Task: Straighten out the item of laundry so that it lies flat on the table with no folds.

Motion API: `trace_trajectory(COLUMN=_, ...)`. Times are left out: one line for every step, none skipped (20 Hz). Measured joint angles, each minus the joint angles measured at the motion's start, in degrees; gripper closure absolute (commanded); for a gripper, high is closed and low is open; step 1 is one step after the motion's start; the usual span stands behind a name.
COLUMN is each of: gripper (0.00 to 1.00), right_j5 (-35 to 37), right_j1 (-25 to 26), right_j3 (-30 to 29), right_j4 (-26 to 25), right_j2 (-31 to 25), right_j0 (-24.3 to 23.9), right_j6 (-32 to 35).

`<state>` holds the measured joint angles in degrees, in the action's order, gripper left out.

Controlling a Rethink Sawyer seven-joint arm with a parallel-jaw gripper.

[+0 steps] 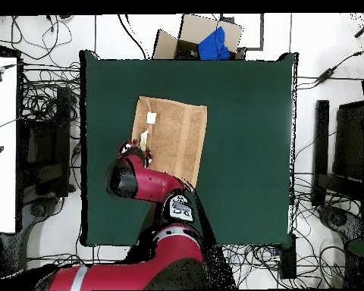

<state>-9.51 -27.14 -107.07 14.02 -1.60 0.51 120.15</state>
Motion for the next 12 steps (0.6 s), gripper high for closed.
trace_trajectory(gripper=0.0, right_j5=-0.6, right_j1=0.1, right_j3=-0.4, right_j4=0.0, right_j2=-0.2, right_j0=0.0, right_j6=0.0)
trace_trajectory(gripper=0.0, right_j5=-1.0, right_j1=0.1, right_j3=-0.7, right_j4=0.0, right_j2=-0.4, right_j0=0.1, right_j6=0.0)
trace_trajectory(gripper=0.0, right_j5=-2.0, right_j1=0.3, right_j3=-1.1, right_j4=0.0, right_j2=-0.6, right_j0=0.1, right_j6=0.0)
trace_trajectory(gripper=0.0, right_j5=-2.6, right_j1=0.4, right_j3=-1.4, right_j4=0.0, right_j2=-0.7, right_j0=0.1, right_j6=0.0)
trace_trajectory(gripper=0.0, right_j5=-3.2, right_j1=0.6, right_j3=-1.7, right_j4=0.0, right_j2=-0.8, right_j0=0.1, right_j6=0.0)
trace_trajectory(gripper=0.0, right_j5=-3.5, right_j1=0.7, right_j3=-1.8, right_j4=0.0, right_j2=-0.8, right_j0=0.1, right_j6=0.0)
trace_trajectory(gripper=0.0, right_j5=-4.2, right_j1=1.0, right_j3=-2.1, right_j4=0.0, right_j2=-0.9, right_j0=0.2, right_j6=0.0)
trace_trajectory(gripper=0.0, right_j5=-4.7, right_j1=1.2, right_j3=-2.1, right_j4=0.0, right_j2=-0.9, right_j0=0.4, right_j6=0.0)
trace_trajectory(gripper=0.0, right_j5=-5.1, right_j1=1.4, right_j3=-2.1, right_j4=0.0, right_j2=-0.9, right_j0=0.6, right_j6=0.0)
trace_trajectory(gripper=0.0, right_j5=-5.5, right_j1=1.6, right_j3=-2.1, right_j4=0.0, right_j2=-0.9, right_j0=0.7, right_j6=0.0)
trace_trajectory(gripper=0.0, right_j5=-6.3, right_j1=1.9, right_j3=-2.1, right_j4=0.0, right_j2=-0.9, right_j0=1.2, right_j6=0.0)
trace_trajectory(gripper=0.0, right_j5=-6.6, right_j1=2.1, right_j3=-2.1, right_j4=0.0, right_j2=-0.9, right_j0=1.6, right_j6=0.0)
